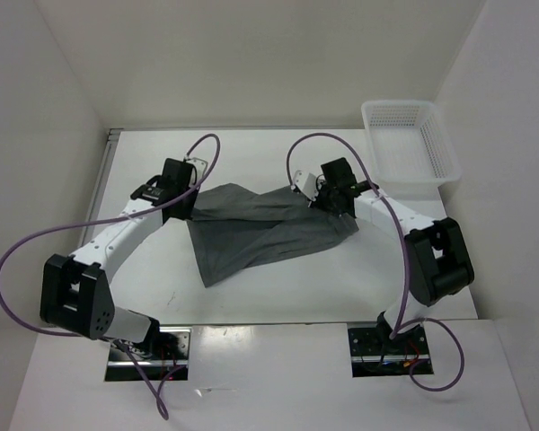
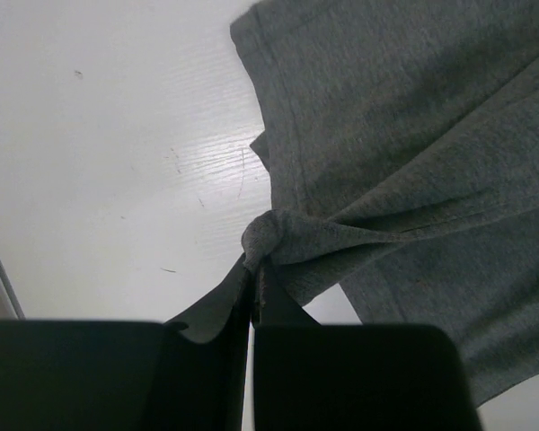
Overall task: Fold and stack the shorts
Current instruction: Fold the shorts
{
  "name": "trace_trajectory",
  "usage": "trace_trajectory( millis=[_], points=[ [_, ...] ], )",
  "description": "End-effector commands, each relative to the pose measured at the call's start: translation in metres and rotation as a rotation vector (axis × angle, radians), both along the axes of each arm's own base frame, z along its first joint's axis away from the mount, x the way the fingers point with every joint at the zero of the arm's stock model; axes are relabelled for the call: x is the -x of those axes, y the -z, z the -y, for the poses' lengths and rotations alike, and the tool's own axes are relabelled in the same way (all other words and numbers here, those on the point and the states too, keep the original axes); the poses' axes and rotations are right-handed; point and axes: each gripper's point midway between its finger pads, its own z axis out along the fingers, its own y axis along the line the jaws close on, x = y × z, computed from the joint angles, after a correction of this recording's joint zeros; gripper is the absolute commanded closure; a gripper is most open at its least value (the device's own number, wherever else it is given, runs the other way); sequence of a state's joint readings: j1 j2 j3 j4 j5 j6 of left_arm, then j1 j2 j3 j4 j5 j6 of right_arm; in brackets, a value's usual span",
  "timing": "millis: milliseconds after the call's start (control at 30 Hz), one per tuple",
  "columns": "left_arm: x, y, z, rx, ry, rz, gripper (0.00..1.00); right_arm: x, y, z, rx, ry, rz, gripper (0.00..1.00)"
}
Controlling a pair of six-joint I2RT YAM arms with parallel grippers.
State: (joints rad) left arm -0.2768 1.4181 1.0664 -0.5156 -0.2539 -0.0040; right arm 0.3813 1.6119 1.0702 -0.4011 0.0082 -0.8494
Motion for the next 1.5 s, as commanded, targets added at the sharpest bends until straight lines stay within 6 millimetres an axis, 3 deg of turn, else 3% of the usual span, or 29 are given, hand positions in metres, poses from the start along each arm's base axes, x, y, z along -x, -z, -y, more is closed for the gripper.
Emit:
trace_trajectory(
  millis=[0, 67, 133, 200, 333, 367, 433, 467, 533, 567, 600, 633, 667, 700, 733, 767, 867, 1000, 1067, 1133, 1233, 1267, 1333, 1367, 1400, 1467],
  points=[
    [-0.01, -0.038, -0.011, -0.015, -0.043, 0.104, 1.0, -0.028, -0.058, 0.003, -0.015, 0.05, 0.175, 1.0],
    [0.002, -0.048, -0.011, -0.027, -0.035, 0.111, 1.0, -0.017, -0.062, 0.004, -0.006, 0.008, 0.161, 1.0],
    [0.026, -0.032, -0.012, -0.068, -0.019, 0.072, 0.99, -0.004, -0.053, 0.009, 0.005, 0.007, 0.136, 1.0],
    [0.037, -0.04, -0.012, -0.072, -0.01, 0.111, 0.99, 0.0, -0.06, 0.015, 0.015, 0.024, 0.161, 1.0],
    [0.021, -0.08, -0.013, -0.063, -0.043, 0.223, 0.99, -0.006, -0.093, 0.02, 0.007, 0.039, 0.233, 1.0],
    [0.012, -0.101, -0.009, -0.045, -0.047, 0.269, 0.99, -0.006, -0.097, 0.021, 0.012, 0.033, 0.237, 1.0],
    [0.008, -0.117, -0.004, -0.03, -0.039, 0.305, 0.99, -0.002, -0.103, 0.02, 0.004, 0.026, 0.236, 1.0],
    [0.011, -0.115, 0.001, -0.032, -0.021, 0.293, 0.99, 0.002, -0.105, 0.019, -0.006, 0.015, 0.23, 1.0],
    [0.031, -0.099, 0.003, -0.052, 0.015, 0.234, 0.98, 0.017, -0.087, 0.021, 0.026, -0.034, 0.167, 1.0],
    [0.044, -0.087, 0.015, -0.042, 0.075, 0.192, 0.98, 0.028, -0.071, 0.026, 0.049, -0.05, 0.136, 1.0],
    [0.063, -0.062, 0.014, -0.064, 0.107, 0.111, 0.97, 0.036, -0.058, 0.032, 0.092, -0.069, 0.105, 1.0],
    [0.073, -0.056, 0.017, -0.06, 0.135, 0.091, 0.95, 0.04, -0.052, 0.037, 0.114, -0.073, 0.107, 1.0],
    [0.08, -0.046, 0.022, -0.055, 0.165, 0.055, 0.95, 0.052, -0.029, 0.045, 0.157, -0.083, 0.061, 1.0],
    [0.09, -0.038, 0.023, -0.059, 0.185, 0.021, 0.93, 0.054, -0.028, 0.053, 0.205, -0.096, 0.078, 1.0],
    [0.098, -0.025, 0.021, -0.064, 0.195, -0.023, 0.93, 0.064, -0.011, 0.059, 0.236, -0.108, 0.044, 1.0],
    [0.107, -0.015, 0.022, -0.06, 0.213, -0.077, 0.92, 0.067, -0.008, 0.061, 0.244, -0.119, 0.045, 1.0],
    [0.122, -0.007, 0.033, -0.021, 0.268, -0.168, 0.89, 0.074, -0.001, 0.065, 0.262, -0.124, 0.03, 1.0],
    [0.157, -0.008, 0.059, 0.125, 0.382, -0.317, 0.86, 0.074, -0.003, 0.064, 0.252, -0.128, 0.037, 1.0],
    [0.171, -0.005, 0.064, 0.147, 0.409, -0.384, 0.83, 0.075, -0.003, 0.067, 0.277, -0.143, 0.033, 1.0],
    [0.184, -0.003, 0.069, 0.189, 0.432, -0.442, 0.76, 0.074, -0.003, 0.067, 0.285, -0.155, 0.035, 1.0],
    [0.219, 0.002, 0.066, 0.216, 0.447, -0.593, 0.64, 0.085, 0.006, 0.071, 0.315, -0.186, -0.014, 1.0],
    [0.229, 0.005, 0.063, 0.218, 0.444, -0.633, 0.55, 0.091, 0.012, 0.074, 0.337, -0.213, -0.038, 0.97],
    [0.23, 0.003, 0.065, 0.231, 0.45, -0.627, 0.47, 0.105, 0.019, 0.081, 0.368, -0.238, -0.073, 0.85],
    [0.23, 0.001, 0.065, 0.234, 0.453, -0.617, 0.43, 0.106, 0.019, 0.084, 0.386, -0.243, -0.081, 0.77],
    [0.23, 0.001, 0.065, 0.234, 0.453, -0.617, 0.4, 0.113, 0.022, 0.087, 0.396, -0.256, -0.099, 0.6],
    [0.222, 0.002, 0.065, 0.222, 0.451, -0.583, 0.39, 0.109, 0.012, 0.085, 0.369, -0.22, -0.065, 0.46]
  ],
)
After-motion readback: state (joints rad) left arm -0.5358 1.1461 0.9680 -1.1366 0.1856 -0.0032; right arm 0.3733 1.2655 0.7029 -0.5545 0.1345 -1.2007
